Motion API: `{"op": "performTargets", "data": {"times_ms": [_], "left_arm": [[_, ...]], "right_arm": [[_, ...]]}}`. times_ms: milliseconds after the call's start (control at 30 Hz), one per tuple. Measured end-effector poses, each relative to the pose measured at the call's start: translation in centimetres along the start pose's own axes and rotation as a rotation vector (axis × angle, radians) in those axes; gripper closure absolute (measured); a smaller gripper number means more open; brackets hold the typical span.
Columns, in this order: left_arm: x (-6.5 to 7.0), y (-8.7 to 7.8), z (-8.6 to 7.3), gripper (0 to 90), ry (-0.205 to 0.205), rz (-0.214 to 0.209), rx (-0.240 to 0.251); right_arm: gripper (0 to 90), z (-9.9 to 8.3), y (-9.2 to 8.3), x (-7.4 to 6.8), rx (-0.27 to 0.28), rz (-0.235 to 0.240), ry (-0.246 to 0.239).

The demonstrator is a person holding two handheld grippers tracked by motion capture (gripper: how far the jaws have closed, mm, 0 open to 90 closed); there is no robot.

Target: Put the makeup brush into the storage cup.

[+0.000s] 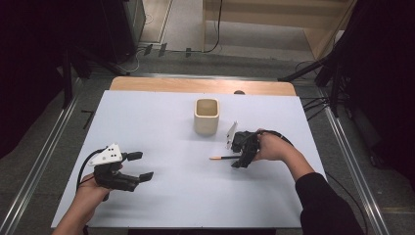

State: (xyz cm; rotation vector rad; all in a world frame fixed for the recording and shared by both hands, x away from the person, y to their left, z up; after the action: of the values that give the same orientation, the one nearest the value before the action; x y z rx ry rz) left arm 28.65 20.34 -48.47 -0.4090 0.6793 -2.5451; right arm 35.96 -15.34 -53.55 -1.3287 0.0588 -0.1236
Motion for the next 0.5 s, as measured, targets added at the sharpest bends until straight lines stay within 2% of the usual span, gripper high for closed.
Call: {"op": "performTargets", "data": {"times_ms": [67, 100, 233, 400, 433, 500], "left_arm": [[0.02, 0.02, 0.0, 16.9, 0.0, 0.0, -0.001], [0.03, 0.02, 0.0, 16.9, 0.0, -0.001, 0.0], [0.01, 0.01, 0.0, 16.9, 0.0, 0.0, 0.0], [0.04, 0.04, 0.01, 16.9, -0.001, 0.0, 0.0], [0.04, 0.05, 0.01, 16.9, 0.0, -0.001, -0.001], [0.05, 0.05, 0.01, 16.9, 0.001, -0.001, -0.002]], "right_arm": [[35.0, 0.07, -0.04, 0.13, -0.001, -0.001, -0.011], [38.6, 0.11, -0.1, 0.11, -0.003, 0.002, -0.001], [43.5, 0.1, -0.18, 0.09, -0.005, 0.003, -0.003], [53.7, 0.25, -0.36, -0.16, -0.026, 0.005, -0.019], [54.7, 0.32, -0.37, -0.07, -0.032, 0.003, -0.037], [56.8, 0.43, -0.37, -0.19, -0.047, 0.013, -0.027]]}}
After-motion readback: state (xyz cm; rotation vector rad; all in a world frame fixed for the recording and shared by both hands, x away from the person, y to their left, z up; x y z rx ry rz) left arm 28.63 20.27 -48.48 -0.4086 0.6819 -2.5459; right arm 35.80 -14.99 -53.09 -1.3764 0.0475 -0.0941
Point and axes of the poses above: each handheld gripper's, and its own axes: y roughly forward along the jaws, z roughly out of its top, x roughly to its right, the point moved 5 cm from there along y, roughly forward along the jaws, and after that the axes turned 1 degree about -y, right-handed, at the moved point
